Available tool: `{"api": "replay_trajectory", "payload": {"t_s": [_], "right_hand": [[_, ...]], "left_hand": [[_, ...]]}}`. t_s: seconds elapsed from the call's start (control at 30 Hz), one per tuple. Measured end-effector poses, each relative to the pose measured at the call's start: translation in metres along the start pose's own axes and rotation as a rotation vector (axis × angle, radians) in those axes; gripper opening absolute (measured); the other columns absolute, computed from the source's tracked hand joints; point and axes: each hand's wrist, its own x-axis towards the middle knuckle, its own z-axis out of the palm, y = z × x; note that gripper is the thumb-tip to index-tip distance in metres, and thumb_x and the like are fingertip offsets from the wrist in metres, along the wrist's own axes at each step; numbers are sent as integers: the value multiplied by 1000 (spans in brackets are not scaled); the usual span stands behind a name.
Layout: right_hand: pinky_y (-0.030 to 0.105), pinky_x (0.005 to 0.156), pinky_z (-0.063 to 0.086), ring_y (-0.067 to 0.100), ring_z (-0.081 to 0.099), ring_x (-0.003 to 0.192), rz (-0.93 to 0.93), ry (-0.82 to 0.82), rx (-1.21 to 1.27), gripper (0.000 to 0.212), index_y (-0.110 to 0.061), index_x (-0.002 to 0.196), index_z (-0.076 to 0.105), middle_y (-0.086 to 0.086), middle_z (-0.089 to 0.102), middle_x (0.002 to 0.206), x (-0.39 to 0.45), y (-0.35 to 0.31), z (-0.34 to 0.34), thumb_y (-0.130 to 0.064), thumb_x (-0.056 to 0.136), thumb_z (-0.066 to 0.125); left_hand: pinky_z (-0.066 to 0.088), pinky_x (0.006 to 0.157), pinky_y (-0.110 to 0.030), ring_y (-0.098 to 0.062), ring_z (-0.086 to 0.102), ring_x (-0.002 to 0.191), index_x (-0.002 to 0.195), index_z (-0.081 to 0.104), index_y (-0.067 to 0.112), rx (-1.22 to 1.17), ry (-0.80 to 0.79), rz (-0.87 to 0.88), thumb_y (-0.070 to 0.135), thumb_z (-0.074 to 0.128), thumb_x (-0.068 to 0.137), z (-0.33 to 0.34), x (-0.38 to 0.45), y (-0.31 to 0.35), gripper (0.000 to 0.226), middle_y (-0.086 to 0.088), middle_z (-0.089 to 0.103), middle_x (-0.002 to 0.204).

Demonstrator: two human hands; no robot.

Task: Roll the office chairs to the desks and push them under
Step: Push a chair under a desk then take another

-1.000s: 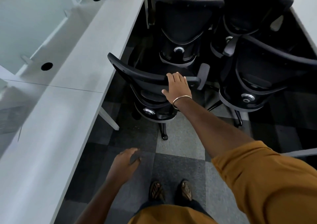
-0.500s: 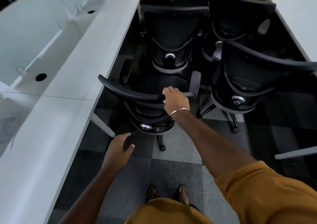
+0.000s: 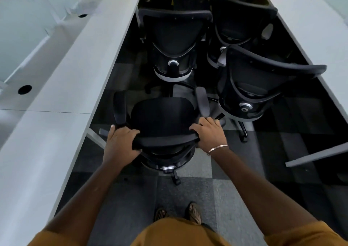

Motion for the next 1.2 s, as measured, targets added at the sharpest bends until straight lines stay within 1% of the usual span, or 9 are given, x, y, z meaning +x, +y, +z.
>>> {"api": "replay_trajectory", "payload": {"t_s": [0.07,0.1,0.17,0.23,0.4,0.7,0.8,1.0,1.2], "right_hand": [[35,77,31,22,48,89,-39,25,26,38,-36,113,70,-7,46,94,-19,13,1,-27,76,74],[35,77,30,22,48,89,-46,31,38,37,-36,115,70,-7,46,95,-28,17,0,-29,79,70],[34,76,29,21,47,90,-44,33,42,36,-36,116,69,-8,47,96,-40,21,-3,-31,80,67],[33,76,27,21,48,91,-35,40,46,38,-35,115,68,-8,51,97,-50,22,-3,-30,78,71],[37,85,39,22,57,102,-17,32,104,57,-31,128,65,-8,62,109,-71,18,1,-25,71,70],[37,84,38,24,57,88,2,58,87,39,-29,112,68,-7,62,92,-100,2,-1,-26,73,69],[36,85,38,22,57,88,-2,82,126,35,-29,111,67,-8,63,91,-116,-3,0,-28,76,66],[33,88,37,18,54,89,-32,58,160,48,-33,114,65,-13,60,93,-164,-2,1,-22,69,77],[33,87,36,18,53,89,-31,70,175,46,-33,113,66,-13,58,93,-209,4,-5,-20,70,74]], "left_hand": [[27,122,-43,-16,65,105,120,69,40,105,-89,72,57,74,73,-7,-3,13,50,13,69,104],[38,113,-39,-14,66,100,118,70,43,133,-121,105,58,70,74,-9,-8,19,46,13,69,100],[51,91,-35,-13,66,95,118,68,46,119,-150,126,59,66,76,-12,-19,28,44,15,68,99],[53,82,-33,-12,66,95,120,67,47,99,-142,136,58,65,77,-13,-31,33,45,16,68,101],[50,79,-32,-11,65,94,120,67,45,95,-118,115,54,68,77,-10,-49,37,44,16,68,100],[41,96,-37,-12,56,98,120,67,44,90,-82,41,46,75,76,-2,-81,42,45,18,64,102],[42,95,-37,-13,55,96,115,68,45,90,-79,8,43,75,74,-2,-91,44,42,18,61,98],[40,95,-38,-16,55,97,113,69,44,101,-105,-17,42,75,70,3,-128,56,44,17,60,98],[42,90,-39,-16,57,92,105,72,44,94,-81,-33,40,77,66,13,-168,79,40,17,61,93]]}}
